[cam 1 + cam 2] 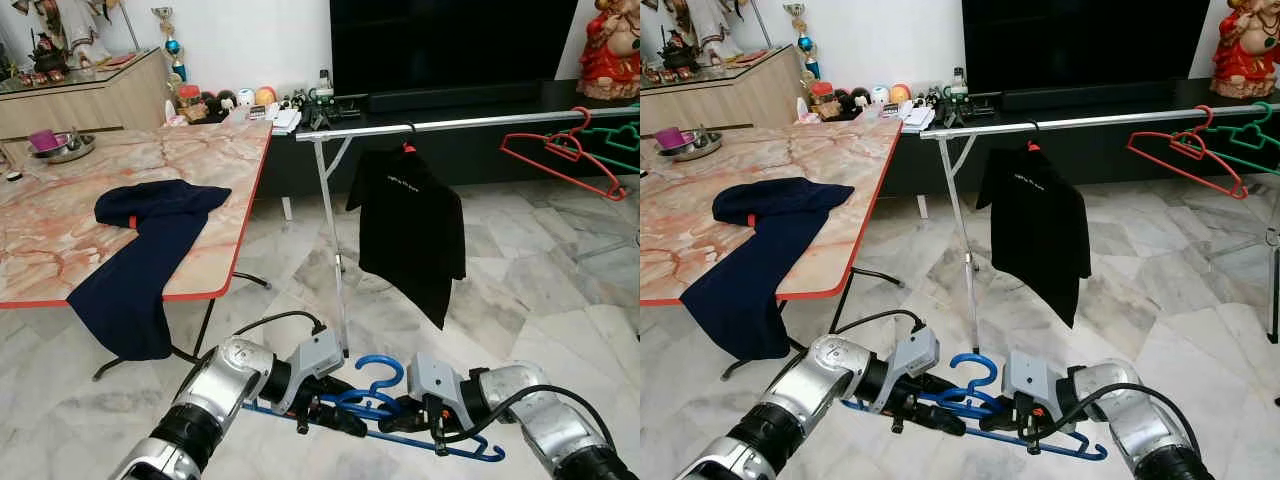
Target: Hang hanger
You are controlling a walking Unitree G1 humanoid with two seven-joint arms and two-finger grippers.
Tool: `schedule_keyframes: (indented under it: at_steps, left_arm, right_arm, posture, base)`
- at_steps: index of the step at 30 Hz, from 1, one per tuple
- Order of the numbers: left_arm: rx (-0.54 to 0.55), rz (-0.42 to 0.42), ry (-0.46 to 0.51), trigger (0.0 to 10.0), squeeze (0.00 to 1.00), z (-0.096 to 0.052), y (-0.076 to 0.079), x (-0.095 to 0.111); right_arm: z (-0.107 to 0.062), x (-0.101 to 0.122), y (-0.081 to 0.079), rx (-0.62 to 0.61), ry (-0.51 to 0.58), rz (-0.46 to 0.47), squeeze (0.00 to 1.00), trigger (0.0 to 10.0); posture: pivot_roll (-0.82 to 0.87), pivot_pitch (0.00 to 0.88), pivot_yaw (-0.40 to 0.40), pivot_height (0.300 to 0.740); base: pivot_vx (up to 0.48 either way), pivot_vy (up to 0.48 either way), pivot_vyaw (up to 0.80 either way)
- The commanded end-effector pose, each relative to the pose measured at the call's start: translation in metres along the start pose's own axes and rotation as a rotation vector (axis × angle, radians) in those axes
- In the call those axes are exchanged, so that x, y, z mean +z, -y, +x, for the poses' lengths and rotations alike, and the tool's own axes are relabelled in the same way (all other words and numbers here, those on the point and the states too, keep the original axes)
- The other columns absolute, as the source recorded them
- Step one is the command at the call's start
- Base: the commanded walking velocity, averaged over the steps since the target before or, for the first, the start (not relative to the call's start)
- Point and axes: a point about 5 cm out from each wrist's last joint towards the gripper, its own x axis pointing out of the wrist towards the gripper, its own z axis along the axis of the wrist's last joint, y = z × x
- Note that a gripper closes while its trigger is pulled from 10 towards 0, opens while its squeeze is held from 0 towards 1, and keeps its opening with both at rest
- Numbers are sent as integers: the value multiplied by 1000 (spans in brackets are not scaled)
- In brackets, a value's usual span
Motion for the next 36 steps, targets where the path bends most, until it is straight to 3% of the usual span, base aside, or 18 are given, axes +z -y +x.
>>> schedule_keyframes:
  at_steps: [1,8,14,17,21,22,23,24,26,28,29,30,31,33,34,35,36]
  left_arm:
    - [81,6,-32,10000,1000,-33,-9,-4]
    - [163,-39,-29,10000,1000,-59,-12,-14]
    - [171,-52,-84,10000,1000,-59,-7,-27]
    - [251,-70,-140,10000,1000,-65,-9,-41]
    - [446,-163,-204,10000,1000,-77,-11,-72]
    - [486,-186,-224,10000,525,-79,-11,-79]
    - [531,-216,-252,10000,525,-81,-9,-89]
    - [576,-243,-280,10000,0,-82,-6,-100]
    - [678,-337,-309,10000,0,-83,1,-122]
    - [826,-468,-323,10000,0,-83,12,-147]
    - [826,-468,-323,10000,0,-83,12,-147]
    - [945,-579,-336,10000,0,-85,25,-169]
    - [945,-579,-336,10000,0,-85,25,-169]
    - [1021,-652,-356,10000,0,-86,38,-185]
    - [1021,-652,-356,10000,0,-86,38,-185]
    - [1111,-736,-439,10000,0,-87,66,-213]
    - [1147,-797,-470,10000,0,-86,82,-226]
  right_arm:
    - [-4,-24,-10,33,-80,70,0,0]
    - [-2,-45,-23,69,-138,130,0,0]
    - [1,-50,-29,80,-151,145,0,0]
    - [-1,-55,-30,53,-155,169,0,0]
    - [-6,-66,-29,-44,-159,212,0,0]
    - [-6,-68,-29,-61,-152,219,0,0]
    - [-7,-69,-28,-98,-143,232,0,0]
    - [-8,-71,-26,-144,-127,254,0,0]
    - [-10,-73,-20,-267,-89,303,0,0]
    - [-15,-78,-11,-469,-53,387,0,0]
    - [-15,-78,-11,-469,-53,387,0,0]
    - [-21,-83,-4,-662,-20,470,0,0]
    - [-21,-83,-4,-662,-20,470,0,0]
    - [-26,-87,0,-813,16,544,0,0]
    - [-26,-87,0,-813,16,544,0,0]
    - [-32,-91,1,-1030,83,650,0,0]
    - [-33,-92,0,-1106,112,701,0,0]
  posture:
    - [16,1,63,740]
    - [29,8,49,740]
    - [25,9,48,740]
    - [25,10,47,740]
    - [32,11,41,740]
    - [33,12,39,740]
    - [34,12,38,740]
    - [37,12,37,740]
    - [40,11,31,740]
    - [39,12,28,740]
    - [39,12,28,740]
    - [39,11,25,740]
    - [39,11,25,740]
    - [32,13,25,740]
    - [32,13,25,740]
    - [20,5,22,740]
    - [17,4,22,740]
  base:
    - [0,0,0]
    - [0,0,0]
    - [0,0,0]
    - [0,0,0]
    - [0,0,0]
    - [0,0,0]
    - [0,0,0]
    - [0,0,0]
    - [0,0,0]
    - [0,0,0]
    - [0,0,0]
    - [0,0,0]
    - [0,0,0]
    - [0,0,0]
    - [0,0,0]
    - [0,0,0]
    - [0,0,0]
